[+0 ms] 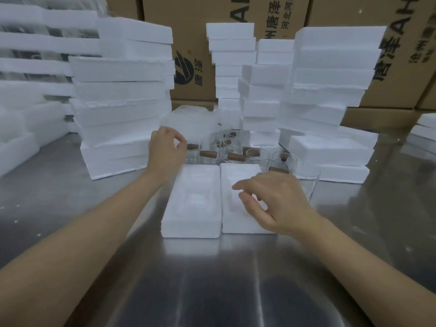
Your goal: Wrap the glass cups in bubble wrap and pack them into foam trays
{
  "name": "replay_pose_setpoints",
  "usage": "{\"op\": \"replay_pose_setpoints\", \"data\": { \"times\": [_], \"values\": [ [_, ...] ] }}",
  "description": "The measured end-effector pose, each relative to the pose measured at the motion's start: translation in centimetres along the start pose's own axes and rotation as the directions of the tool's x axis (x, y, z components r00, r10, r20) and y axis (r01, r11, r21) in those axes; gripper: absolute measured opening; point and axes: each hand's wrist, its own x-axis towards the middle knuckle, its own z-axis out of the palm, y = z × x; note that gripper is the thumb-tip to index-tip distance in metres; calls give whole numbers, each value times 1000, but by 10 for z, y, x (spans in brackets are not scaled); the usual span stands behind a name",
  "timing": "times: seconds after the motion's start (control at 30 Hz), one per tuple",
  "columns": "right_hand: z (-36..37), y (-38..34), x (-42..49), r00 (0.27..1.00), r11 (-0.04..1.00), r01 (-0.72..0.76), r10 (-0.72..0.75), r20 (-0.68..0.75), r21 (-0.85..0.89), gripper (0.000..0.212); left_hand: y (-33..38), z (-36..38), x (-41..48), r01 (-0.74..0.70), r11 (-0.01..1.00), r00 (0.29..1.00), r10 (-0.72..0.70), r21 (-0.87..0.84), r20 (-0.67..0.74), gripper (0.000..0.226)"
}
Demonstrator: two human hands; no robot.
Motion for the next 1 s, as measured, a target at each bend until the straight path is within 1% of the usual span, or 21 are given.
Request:
{"op": "replay_pose_setpoints", "data": {
  "times": [0.03,0.07,0.2,0.27,0.33,0.4,0.47,0.5,0.6,0.7,0.77,0.8,0.83,0.87,0.9,0.93,1.0],
  "values": [
    [1,2,0,1000,1000,25,-25,-1,1,34,4,8,11,-53,996,998,50,68,50,15],
    [1,4,0,999,999,37,-37,4,17,34,7,16,23,-76,991,995,67,113,78,19],
    [5,8,-3,998,991,41,-46,37,129,34,18,39,64,-112,947,988,73,301,139,37],
    [7,8,-5,999,975,-22,16,30,221,35,15,46,77,-52,918,979,-31,393,201,45],
    [7,11,-5,992,939,-118,127,-6,322,37,9,50,81,15,889,955,-147,457,256,46],
    [8,14,-5,976,907,-160,204,-73,390,38,4,51,81,61,880,958,-183,471,219,38],
    [9,17,-4,964,905,-157,228,-138,394,38,3,50,80,79,898,982,-144,433,120,28],
    [10,18,-5,961,911,-155,229,-156,382,38,3,49,80,79,919,990,-118,387,78,27],
    [11,21,-7,959,934,-148,216,-184,325,39,15,38,79,47,988,997,-37,145,-71,23],
    [11,26,-8,950,945,-162,227,-215,284,39,44,21,73,-71,992,966,42,-106,-257,18],
    [9,29,-9,929,931,-203,281,-240,302,40,67,5,57,-148,960,926,50,-236,-375,13],
    [8,30,-9,915,917,-236,321,-243,322,40,78,-2,43,-206,939,910,80,-276,-407,11],
    [7,30,-9,898,901,-277,366,-243,334,39,85,-9,27,-272,913,903,133,-305,-409,8],
    [6,30,-8,881,884,-318,410,-237,344,35,89,-15,11,-330,889,905,203,-317,-374,6],
    [5,30,-7,867,870,-358,445,-227,339,29,89,-20,-7,-361,879,914,268,-311,-304,8],
    [4,30,-5,858,859,-392,470,-205,328,29,88,-24,-23,-377,880,923,329,-291,-200,13],
    [2,29,0,860,842,-447,498,-115,302,51,80,-32,-51,-384,896,914,403,-224,43,23]
  ]
}}
